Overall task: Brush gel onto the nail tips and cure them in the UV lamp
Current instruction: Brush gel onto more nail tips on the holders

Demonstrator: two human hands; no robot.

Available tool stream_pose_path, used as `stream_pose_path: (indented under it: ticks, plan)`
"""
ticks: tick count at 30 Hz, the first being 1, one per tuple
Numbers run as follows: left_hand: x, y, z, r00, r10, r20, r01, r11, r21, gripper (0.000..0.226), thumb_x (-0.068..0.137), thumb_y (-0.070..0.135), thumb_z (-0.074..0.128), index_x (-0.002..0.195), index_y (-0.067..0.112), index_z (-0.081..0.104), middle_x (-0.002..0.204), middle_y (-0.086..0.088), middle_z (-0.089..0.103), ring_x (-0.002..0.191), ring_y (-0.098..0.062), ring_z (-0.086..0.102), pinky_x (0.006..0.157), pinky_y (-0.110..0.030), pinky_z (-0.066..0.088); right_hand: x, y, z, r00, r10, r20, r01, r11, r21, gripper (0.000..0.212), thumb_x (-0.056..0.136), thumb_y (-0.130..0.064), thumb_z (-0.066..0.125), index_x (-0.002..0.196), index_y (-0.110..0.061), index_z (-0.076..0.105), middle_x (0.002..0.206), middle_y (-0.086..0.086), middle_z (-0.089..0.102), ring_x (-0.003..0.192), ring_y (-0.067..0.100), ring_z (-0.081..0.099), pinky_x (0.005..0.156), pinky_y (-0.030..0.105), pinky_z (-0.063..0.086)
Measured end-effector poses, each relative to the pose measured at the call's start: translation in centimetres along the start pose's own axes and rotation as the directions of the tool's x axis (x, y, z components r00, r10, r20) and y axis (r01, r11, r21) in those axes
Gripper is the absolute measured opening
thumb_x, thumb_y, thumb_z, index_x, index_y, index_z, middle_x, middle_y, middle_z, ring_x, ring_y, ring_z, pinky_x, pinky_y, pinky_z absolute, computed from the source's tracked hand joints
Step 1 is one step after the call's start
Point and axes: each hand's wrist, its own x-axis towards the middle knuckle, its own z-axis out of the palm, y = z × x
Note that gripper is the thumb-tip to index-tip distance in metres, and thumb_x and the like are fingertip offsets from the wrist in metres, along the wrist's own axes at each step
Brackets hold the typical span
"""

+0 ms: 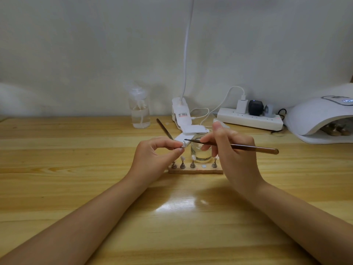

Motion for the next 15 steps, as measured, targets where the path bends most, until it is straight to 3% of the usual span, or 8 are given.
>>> stream_pose_path:
  ticks: [3, 10, 15]
  plan:
    - [-0.03, 0.02, 0.0, 1.0, -0.001, -0.003, 0.001, 1.0, -0.004, 0.02, 0.073, 0.008, 0.073, 0.071, 0.027, 0.069, 0.075, 0.009, 0.068, 0.073, 0.004, 0.06, 0.067, -0.003, 0.042, -0.17, 0.12, 0.05, 0.999, 0.002, 0.036, -0.001, 0.999, -0.038, 0.037, 0.085, -0.033, 0.046, 0.072, -0.008, 0.07, 0.059, -0.002, 0.064, 0.054, -0.001, 0.059, 0.058, 0.009, 0.042]
    - [-0.05, 0.13, 0.03, 1.0, -0.006, -0.01, 0.006, 1.0, 0.001, 0.02, 0.073, 0.007, 0.072, 0.071, 0.027, 0.07, 0.073, 0.012, 0.068, 0.072, 0.007, 0.06, 0.065, -0.003, 0.042, -0.28, -0.05, 0.01, 0.999, 0.031, -0.007, -0.031, 0.999, 0.029, 0.041, 0.084, -0.037, 0.043, 0.057, -0.016, 0.067, 0.046, -0.003, 0.06, 0.046, 0.004, 0.056, 0.054, 0.011, 0.042]
    - [0.03, -0.14, 0.07, 1.0, -0.012, -0.01, 0.012, 1.0, -0.015, 0.021, 0.073, 0.008, 0.074, 0.069, 0.029, 0.069, 0.069, 0.013, 0.068, 0.072, 0.006, 0.06, 0.064, -0.006, 0.044, -0.07, -0.04, 0.04, 0.999, 0.026, -0.034, -0.025, 0.999, 0.025, 0.036, 0.084, -0.037, 0.045, 0.065, -0.016, 0.068, 0.054, -0.004, 0.064, 0.051, 0.001, 0.058, 0.055, 0.011, 0.042]
